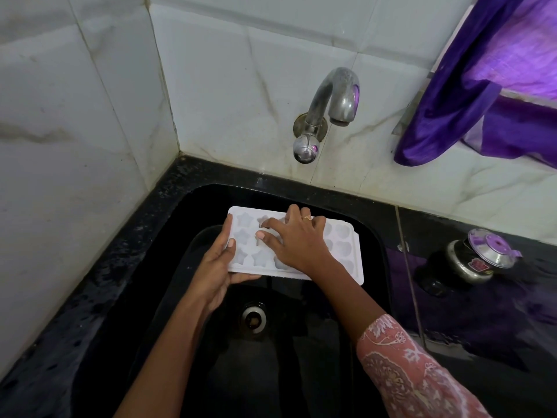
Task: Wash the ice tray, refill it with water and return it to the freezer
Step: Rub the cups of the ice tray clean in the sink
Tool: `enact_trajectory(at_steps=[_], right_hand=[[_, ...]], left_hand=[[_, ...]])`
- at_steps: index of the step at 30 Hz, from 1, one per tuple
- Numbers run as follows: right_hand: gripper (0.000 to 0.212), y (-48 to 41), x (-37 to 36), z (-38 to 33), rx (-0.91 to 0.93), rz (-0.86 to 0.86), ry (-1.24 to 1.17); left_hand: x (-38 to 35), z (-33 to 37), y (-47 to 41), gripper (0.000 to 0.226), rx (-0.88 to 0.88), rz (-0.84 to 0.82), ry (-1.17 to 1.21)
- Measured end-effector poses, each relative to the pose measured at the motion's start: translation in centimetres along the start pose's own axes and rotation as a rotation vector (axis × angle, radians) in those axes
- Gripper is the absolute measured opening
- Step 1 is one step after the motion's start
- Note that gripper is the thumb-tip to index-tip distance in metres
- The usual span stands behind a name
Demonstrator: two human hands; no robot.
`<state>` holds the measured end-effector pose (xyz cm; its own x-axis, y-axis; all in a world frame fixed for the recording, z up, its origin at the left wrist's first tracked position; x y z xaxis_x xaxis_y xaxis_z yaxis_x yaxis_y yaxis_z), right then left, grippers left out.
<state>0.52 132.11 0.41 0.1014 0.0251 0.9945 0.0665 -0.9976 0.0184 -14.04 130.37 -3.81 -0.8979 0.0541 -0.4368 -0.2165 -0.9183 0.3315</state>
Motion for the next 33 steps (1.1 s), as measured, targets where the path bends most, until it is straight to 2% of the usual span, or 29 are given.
enact_trajectory(at_steps=[15, 21, 25, 33], right_hand=[[0.044, -0.1, -0.3, -0.5, -0.009, -0.012, -0.01], [0.04, 0.0, 0.7, -1.3, 0.032, 0.116, -0.056], [0.043, -0.5, 0.4, -2.5, 0.109, 0.075, -0.003], [0.044, -1.6, -0.3, -3.2, 0.097, 0.038, -0.02]], left_hand=[[0.6, -0.4, -0.5, 0.041, 0.003, 0.035, 0.049], [0.4, -0.6, -0.5, 0.04, 0.0, 0.031, 0.078], [0.2, -0.6, -0.5, 0.041, -0.022, 0.021, 0.089], [0.2, -0.4, -0.3, 0.041, -0.037, 0.017, 0.075]])
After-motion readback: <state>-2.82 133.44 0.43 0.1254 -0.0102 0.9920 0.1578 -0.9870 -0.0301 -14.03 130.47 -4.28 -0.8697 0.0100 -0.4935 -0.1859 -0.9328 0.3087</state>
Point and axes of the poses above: each hand's wrist, its own y-axis away from the middle knuckle, its own x-axis out of the back of the hand, z = x × y, the point moved 4 cm from there along -y, towards the middle knuckle, and after that the axes turned 1 degree about -x, right-handed, at the moved point
